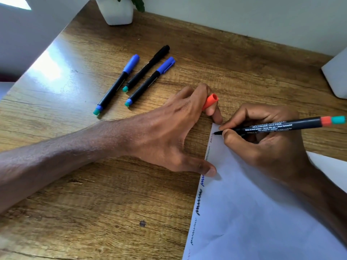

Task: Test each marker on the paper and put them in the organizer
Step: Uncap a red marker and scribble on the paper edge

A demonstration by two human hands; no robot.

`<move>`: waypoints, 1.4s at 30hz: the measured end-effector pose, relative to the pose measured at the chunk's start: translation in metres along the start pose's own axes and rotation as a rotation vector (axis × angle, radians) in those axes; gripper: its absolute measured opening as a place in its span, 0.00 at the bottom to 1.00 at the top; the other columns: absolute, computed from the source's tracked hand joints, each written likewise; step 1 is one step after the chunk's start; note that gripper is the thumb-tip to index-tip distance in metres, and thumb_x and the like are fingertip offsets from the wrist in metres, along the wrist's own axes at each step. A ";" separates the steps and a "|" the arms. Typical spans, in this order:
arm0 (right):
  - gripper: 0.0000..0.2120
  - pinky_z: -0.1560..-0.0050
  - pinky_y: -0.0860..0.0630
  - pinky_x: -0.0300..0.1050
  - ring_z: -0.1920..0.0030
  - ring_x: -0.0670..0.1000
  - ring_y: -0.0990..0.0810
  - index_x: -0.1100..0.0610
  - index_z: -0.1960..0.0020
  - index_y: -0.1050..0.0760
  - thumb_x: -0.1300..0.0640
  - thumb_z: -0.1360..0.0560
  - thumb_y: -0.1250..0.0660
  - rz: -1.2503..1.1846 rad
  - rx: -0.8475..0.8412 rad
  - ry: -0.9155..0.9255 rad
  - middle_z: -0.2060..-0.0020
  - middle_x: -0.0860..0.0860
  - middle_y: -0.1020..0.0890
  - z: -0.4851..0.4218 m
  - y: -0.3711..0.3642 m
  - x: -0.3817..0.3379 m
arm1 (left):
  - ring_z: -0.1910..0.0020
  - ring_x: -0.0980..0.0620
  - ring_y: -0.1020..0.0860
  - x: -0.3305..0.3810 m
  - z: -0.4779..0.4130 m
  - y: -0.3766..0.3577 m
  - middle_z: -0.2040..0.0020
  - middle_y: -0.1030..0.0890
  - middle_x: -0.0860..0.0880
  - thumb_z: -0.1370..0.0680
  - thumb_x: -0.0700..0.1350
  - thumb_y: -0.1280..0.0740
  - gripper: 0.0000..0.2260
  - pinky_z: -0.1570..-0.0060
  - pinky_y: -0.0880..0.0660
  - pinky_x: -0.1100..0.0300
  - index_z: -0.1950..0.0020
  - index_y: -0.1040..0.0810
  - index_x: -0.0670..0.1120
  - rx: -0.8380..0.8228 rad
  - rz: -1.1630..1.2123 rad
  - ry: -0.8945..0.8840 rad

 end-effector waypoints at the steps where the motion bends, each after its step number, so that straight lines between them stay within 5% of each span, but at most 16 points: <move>1: 0.02 0.70 0.30 0.36 0.72 0.46 0.24 0.63 0.64 0.18 0.66 0.32 0.27 0.003 0.003 0.001 0.70 0.51 0.17 0.000 0.000 0.000 | 0.37 0.59 0.32 0.000 0.000 0.000 0.42 0.30 0.60 0.34 0.65 0.20 0.38 0.36 0.38 0.74 0.37 0.34 0.46 -0.001 0.000 0.002; 17: 0.03 0.70 0.28 0.50 0.72 0.54 0.23 0.64 0.63 0.18 0.66 0.31 0.28 0.005 0.031 -0.005 0.70 0.56 0.18 -0.002 0.002 0.001 | 0.38 0.58 0.33 0.000 0.000 0.000 0.42 0.31 0.61 0.34 0.66 0.20 0.39 0.36 0.38 0.74 0.38 0.35 0.47 0.006 -0.017 -0.010; 24: 0.03 0.73 0.32 0.33 0.77 0.42 0.26 0.64 0.63 0.19 0.66 0.30 0.28 -0.090 0.029 -0.068 0.73 0.45 0.21 -0.003 0.001 0.009 | 0.37 0.56 0.32 0.000 0.000 0.000 0.40 0.29 0.57 0.34 0.65 0.20 0.38 0.36 0.36 0.71 0.39 0.36 0.47 0.005 -0.017 -0.011; 33: 0.04 0.74 0.33 0.31 0.78 0.42 0.25 0.63 0.63 0.19 0.65 0.29 0.29 -0.104 0.047 -0.096 0.74 0.44 0.21 -0.003 0.003 0.012 | 0.37 0.56 0.31 0.001 0.000 0.000 0.41 0.29 0.58 0.34 0.65 0.19 0.38 0.34 0.35 0.68 0.39 0.35 0.47 0.006 -0.009 -0.014; 42: 0.06 0.82 0.34 0.35 0.85 0.47 0.27 0.67 0.61 0.20 0.71 0.26 0.29 -0.125 0.069 -0.141 0.73 0.55 0.20 -0.001 0.005 0.013 | 0.37 0.55 0.31 0.001 0.000 0.001 0.40 0.29 0.56 0.34 0.65 0.20 0.38 0.35 0.37 0.70 0.40 0.36 0.47 0.002 -0.014 -0.014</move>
Point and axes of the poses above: each hand's wrist, its own z-axis away from the middle knuckle, its own y-axis out of the back of the hand, x = y × z, the point moved 10 cm from there along -z, towards the middle knuckle
